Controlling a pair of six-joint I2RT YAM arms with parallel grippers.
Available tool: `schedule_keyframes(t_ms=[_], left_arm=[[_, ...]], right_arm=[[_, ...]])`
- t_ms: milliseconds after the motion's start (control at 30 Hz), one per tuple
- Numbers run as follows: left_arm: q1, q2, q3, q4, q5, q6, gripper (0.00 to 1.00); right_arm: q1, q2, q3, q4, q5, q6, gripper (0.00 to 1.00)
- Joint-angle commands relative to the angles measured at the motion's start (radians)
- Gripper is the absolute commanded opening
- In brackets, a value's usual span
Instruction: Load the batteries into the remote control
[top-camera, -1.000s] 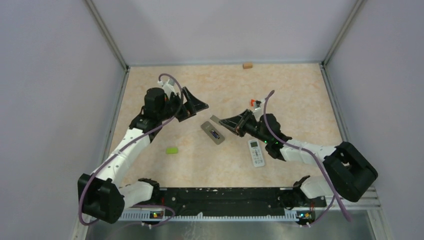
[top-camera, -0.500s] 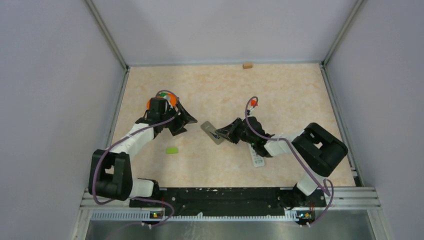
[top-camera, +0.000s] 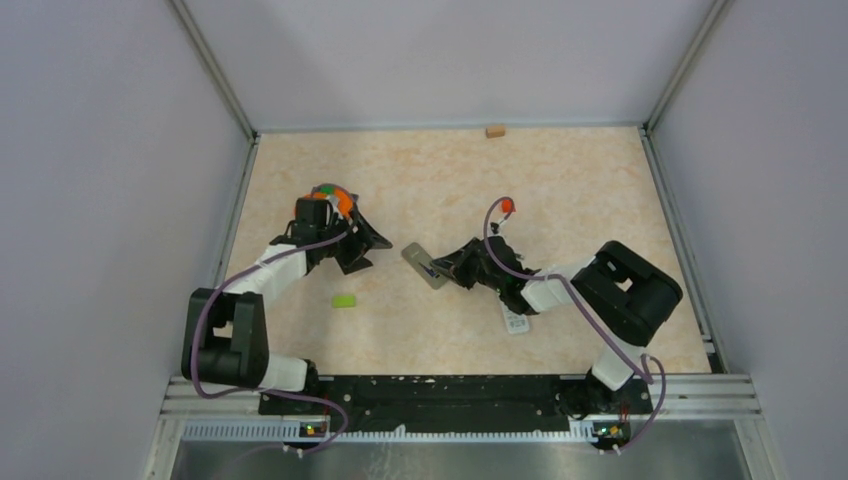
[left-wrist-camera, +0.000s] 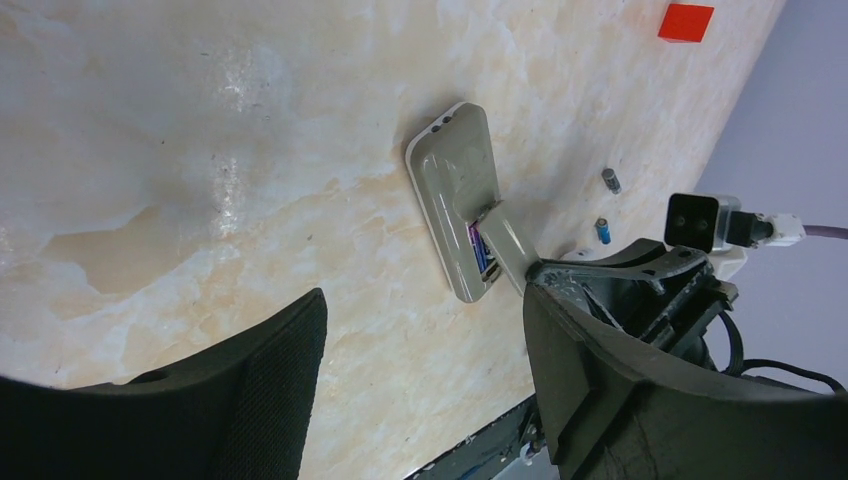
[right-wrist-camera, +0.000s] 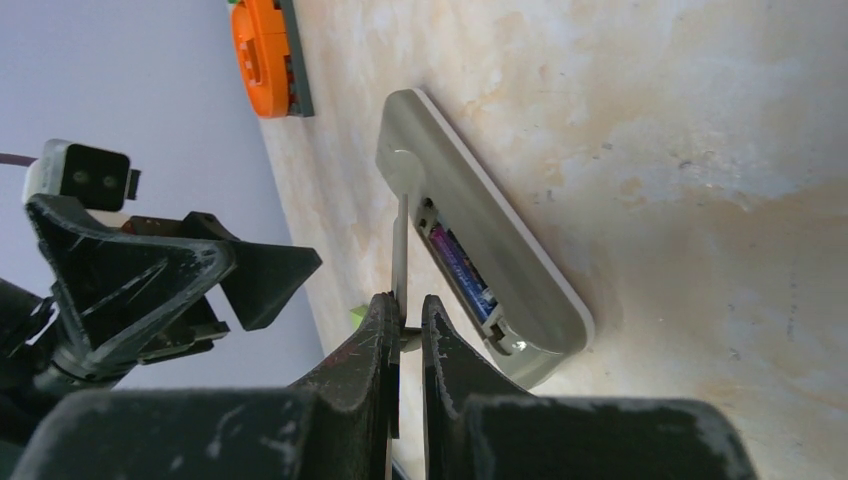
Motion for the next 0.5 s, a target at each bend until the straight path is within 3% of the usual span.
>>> schedule_keyframes(t_ms=[0, 467], left_arm=[[0.005, -0.001, 0.003, 0.052, 0.029, 0.020, 0.75], [0.005, 0.028, 0.004, 0.063, 0.045, 0.021, 0.74]], right_arm=[[0.016, 0.028, 0.018, 0.005, 0.009, 0.029, 0.00], [0.021, 0.004, 0.008, -0.045, 0.050, 0.042, 0.00]])
